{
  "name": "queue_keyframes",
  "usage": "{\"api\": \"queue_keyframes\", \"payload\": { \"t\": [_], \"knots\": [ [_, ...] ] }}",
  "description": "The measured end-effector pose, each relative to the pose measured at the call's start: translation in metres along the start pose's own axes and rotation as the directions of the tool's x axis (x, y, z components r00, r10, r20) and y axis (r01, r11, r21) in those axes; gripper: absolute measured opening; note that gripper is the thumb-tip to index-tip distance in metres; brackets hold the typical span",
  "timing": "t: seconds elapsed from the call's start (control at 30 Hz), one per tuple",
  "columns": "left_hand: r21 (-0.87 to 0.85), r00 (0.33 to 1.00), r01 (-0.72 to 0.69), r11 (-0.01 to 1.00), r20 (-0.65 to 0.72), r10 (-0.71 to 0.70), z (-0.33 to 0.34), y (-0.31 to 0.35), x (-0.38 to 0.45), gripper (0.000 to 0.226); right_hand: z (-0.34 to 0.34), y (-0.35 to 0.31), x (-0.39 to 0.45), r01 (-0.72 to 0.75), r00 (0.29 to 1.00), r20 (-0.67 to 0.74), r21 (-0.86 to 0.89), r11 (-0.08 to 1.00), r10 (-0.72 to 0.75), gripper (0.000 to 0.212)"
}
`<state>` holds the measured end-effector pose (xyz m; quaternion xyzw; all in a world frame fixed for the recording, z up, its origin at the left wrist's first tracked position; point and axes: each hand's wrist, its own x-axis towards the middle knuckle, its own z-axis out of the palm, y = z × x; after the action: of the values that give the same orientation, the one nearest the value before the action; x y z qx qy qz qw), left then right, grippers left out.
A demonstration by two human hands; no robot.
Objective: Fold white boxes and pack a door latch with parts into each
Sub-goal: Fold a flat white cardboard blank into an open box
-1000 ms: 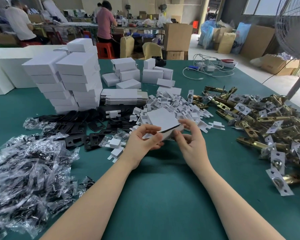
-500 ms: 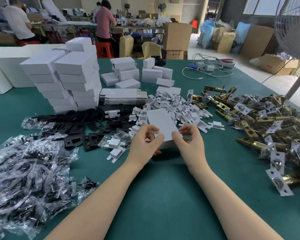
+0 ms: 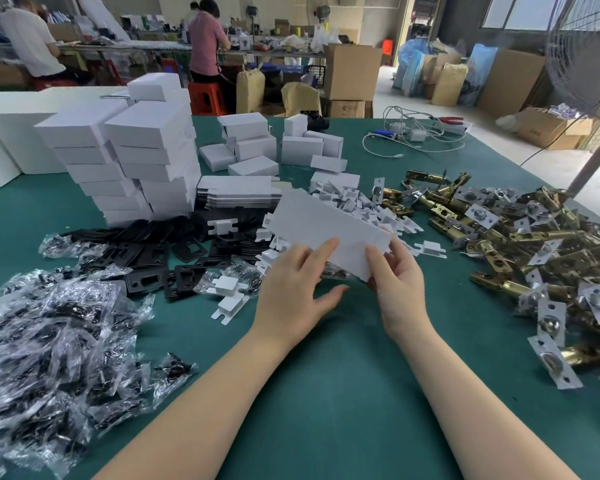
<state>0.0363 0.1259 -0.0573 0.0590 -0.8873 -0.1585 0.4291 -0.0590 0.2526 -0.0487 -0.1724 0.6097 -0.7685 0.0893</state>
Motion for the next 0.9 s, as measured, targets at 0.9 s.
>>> {"api": "queue_keyframes", "payload": {
  "t": [0.9],
  "knots": [
    [0.124, 0.990, 0.124, 0.985, 0.046, -0.131, -0.008, 0.003, 0.002, 0.078, 0.010, -0.008, -0.013, 0.184, 0.978, 0.113, -0.079, 0.980, -0.175, 0.017]
  ]
}}
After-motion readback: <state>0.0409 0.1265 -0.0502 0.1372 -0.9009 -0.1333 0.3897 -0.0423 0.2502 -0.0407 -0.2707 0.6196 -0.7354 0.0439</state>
